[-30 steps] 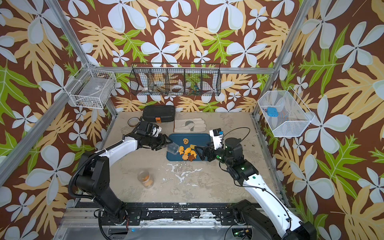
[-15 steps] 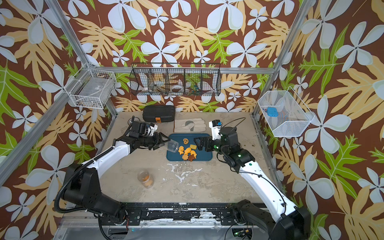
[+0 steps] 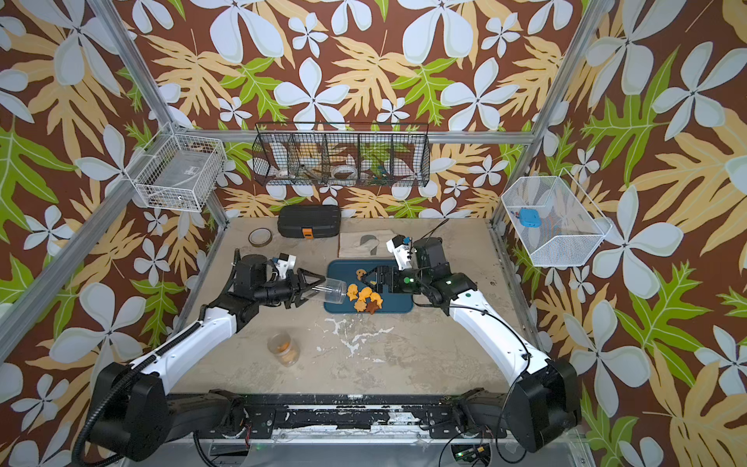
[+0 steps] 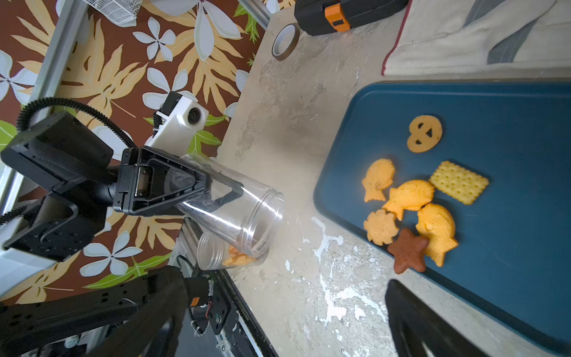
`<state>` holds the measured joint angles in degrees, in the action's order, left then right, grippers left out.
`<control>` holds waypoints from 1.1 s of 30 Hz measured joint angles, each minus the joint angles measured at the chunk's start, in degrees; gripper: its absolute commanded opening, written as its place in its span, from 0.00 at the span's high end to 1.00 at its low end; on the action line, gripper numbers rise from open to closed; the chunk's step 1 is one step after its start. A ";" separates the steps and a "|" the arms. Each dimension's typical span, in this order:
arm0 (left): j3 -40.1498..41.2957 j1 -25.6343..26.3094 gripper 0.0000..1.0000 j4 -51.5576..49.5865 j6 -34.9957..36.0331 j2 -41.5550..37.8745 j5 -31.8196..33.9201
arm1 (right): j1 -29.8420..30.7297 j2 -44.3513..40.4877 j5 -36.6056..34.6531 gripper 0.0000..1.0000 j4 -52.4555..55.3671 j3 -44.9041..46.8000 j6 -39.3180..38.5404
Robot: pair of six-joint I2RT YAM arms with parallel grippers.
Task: Pour the cookies out of the jar
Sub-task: Place the jar at the center of the board.
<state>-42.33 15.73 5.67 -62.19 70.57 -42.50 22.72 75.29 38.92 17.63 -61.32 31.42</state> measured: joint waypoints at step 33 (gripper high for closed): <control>10.99 0.09 0.38 34.49 -27.34 -1.55 -4.72 | 0.13 1.99 17.07 0.00 -11.63 4.09 10.43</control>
<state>-31.33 15.81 40.16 -89.54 69.01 -47.22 22.85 77.28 55.99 6.00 -57.23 41.85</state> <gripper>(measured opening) 0.621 0.998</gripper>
